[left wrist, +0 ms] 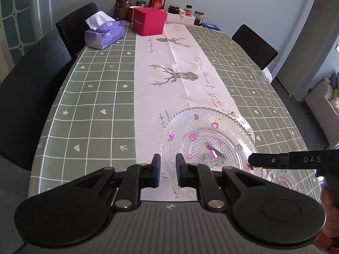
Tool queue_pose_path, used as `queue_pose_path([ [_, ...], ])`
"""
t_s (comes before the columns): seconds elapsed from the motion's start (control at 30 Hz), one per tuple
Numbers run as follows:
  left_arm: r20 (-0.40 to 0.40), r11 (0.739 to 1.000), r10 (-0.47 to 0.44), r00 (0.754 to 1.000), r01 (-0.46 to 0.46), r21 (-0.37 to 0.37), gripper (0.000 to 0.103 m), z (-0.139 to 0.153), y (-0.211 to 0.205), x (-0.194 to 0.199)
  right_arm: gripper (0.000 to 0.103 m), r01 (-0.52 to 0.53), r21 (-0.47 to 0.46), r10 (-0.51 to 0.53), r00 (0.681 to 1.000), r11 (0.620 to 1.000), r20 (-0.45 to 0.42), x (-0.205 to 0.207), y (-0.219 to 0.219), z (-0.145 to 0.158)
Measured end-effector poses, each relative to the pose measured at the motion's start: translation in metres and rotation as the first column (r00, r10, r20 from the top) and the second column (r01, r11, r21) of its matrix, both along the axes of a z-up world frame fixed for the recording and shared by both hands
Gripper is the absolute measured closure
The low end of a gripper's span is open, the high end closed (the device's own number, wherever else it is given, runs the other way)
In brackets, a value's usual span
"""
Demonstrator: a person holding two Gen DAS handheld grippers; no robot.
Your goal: Organize plates and bowls
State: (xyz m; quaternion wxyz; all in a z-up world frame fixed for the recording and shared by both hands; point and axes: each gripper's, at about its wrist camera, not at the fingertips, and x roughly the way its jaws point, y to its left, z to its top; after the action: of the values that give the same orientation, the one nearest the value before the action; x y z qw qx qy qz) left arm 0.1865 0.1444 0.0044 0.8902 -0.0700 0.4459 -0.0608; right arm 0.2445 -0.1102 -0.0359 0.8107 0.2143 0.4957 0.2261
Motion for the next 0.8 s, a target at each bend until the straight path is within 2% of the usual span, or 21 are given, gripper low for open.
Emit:
queue_pose_path([
  [0.37,-0.004,0.998,-0.057,0.998,0.057,-0.019,0.087,-0.005,-0.079,-0.019,0.094,0.067,-0.021,-0.066,0.998,0.998,0.015,-0.037,-0.081,0.000],
  [0.8,-0.045,0.984,-0.152,0.987,0.147,-0.100,0.087,-0.050,-0.174,-0.032,0.095,0.182,-0.099,-0.184,0.983,0.978,-0.019,-0.073,-0.183,-0.026],
])
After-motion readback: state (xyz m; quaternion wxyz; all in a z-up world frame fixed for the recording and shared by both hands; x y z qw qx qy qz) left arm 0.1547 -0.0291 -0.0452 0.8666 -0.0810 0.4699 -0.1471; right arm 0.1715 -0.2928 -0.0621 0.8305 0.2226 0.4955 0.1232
